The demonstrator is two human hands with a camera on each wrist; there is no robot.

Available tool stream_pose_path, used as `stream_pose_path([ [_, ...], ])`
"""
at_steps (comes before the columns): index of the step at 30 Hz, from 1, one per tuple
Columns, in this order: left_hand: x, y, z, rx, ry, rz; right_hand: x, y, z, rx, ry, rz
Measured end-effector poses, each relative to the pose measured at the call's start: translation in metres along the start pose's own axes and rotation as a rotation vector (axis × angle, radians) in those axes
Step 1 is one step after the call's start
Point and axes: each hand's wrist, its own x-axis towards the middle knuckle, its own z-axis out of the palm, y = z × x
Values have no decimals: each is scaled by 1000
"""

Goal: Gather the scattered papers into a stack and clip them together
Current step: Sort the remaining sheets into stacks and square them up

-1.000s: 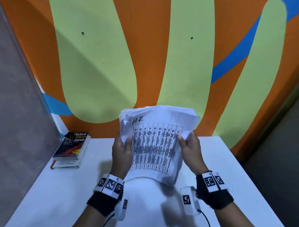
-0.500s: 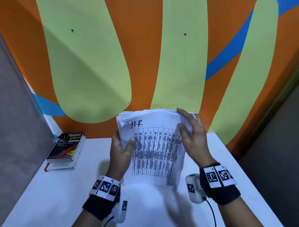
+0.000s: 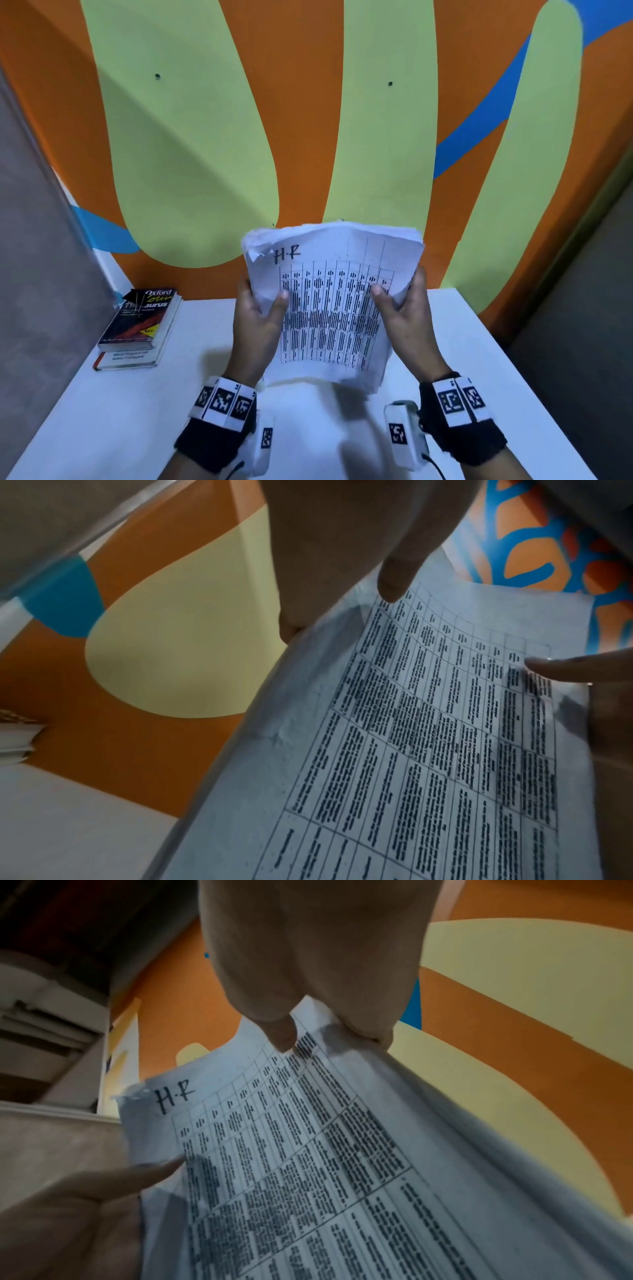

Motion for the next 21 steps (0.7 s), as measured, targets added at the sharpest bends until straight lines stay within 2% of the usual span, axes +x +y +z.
stream_pose_path([
  [3,-1,-18,3,80,-68,-62,-6,24,3,-180,-16,107],
  [5,-3,-17,8,75,-51,-80,-10,31,4,-250,12,118],
  [7,-1,-11,10,24,-22,-75,-10,28,5,-237,62,101],
  [9,-2,-11,9,-12,-21,-83,-11,28,7,-199,44,109],
  [12,-2,-20,6,72,-93,-162,-17,35,7,-180,-17,187],
  [14,6,-18,0,97,-102,-215,-17,29,5,-194,-7,177],
  [16,20,-2,-10,156,6,-113,-10,17,2,-211,-31,132],
  [18,33,27,-19,312,80,68,2,1,1,-251,-80,73],
  [20,41,55,-20,553,26,221,13,-11,2,-304,-152,20],
  [21,45,64,-18,665,-30,249,18,-16,3,-342,-184,-14],
])
